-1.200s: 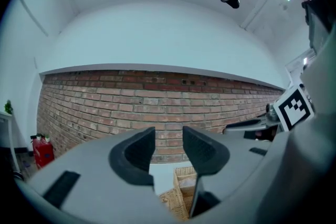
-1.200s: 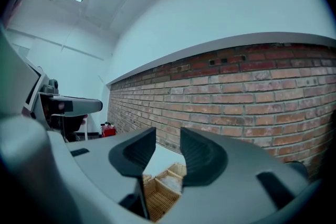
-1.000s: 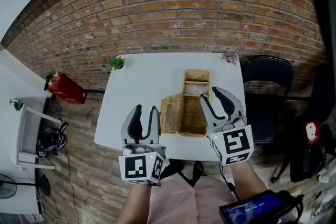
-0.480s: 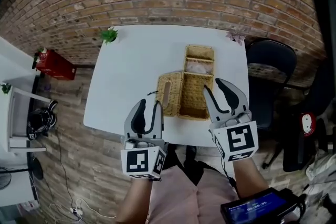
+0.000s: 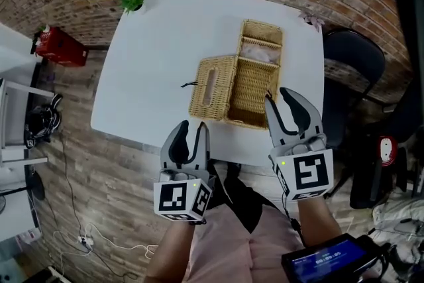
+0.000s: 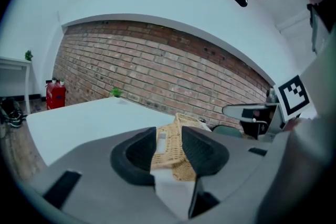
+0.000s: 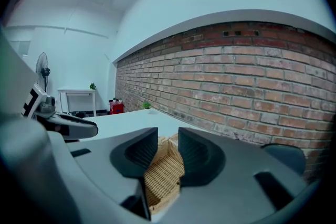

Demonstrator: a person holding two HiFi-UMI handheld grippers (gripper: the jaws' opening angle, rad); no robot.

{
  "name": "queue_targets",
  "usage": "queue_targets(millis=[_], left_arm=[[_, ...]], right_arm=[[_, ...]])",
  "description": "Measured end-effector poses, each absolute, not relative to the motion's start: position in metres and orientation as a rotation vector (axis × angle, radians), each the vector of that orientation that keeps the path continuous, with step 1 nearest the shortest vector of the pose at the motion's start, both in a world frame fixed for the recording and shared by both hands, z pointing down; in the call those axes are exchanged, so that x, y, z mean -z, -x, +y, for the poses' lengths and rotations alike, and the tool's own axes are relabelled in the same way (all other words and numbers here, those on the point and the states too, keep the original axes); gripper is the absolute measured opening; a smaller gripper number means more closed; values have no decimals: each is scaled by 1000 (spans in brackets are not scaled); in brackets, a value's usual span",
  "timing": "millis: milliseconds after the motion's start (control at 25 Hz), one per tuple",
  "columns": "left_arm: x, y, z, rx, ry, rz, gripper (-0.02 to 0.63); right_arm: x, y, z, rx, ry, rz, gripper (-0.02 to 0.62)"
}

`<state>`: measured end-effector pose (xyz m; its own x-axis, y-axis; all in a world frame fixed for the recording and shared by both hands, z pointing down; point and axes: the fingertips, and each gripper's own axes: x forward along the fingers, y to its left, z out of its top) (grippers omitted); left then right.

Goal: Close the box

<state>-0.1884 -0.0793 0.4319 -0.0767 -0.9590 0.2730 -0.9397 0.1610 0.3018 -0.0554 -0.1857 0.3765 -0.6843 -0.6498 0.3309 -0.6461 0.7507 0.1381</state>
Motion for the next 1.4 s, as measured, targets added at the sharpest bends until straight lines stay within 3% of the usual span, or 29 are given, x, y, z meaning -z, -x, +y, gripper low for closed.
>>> queue_targets(millis=[200,800,1400], left_arm=[[-460,181,-70,161,-1731,-1935,156],[-495,180,-78,1017,-1069,-1311,117],[-534,188,-96,1178,-833,-1129,187]], right_arm=[[-396,63,-180,7,-965,-2576,123],[-396,63,-184,26,-975,-2561,123],[-407,58,-202,5,-1018,-2514,117]])
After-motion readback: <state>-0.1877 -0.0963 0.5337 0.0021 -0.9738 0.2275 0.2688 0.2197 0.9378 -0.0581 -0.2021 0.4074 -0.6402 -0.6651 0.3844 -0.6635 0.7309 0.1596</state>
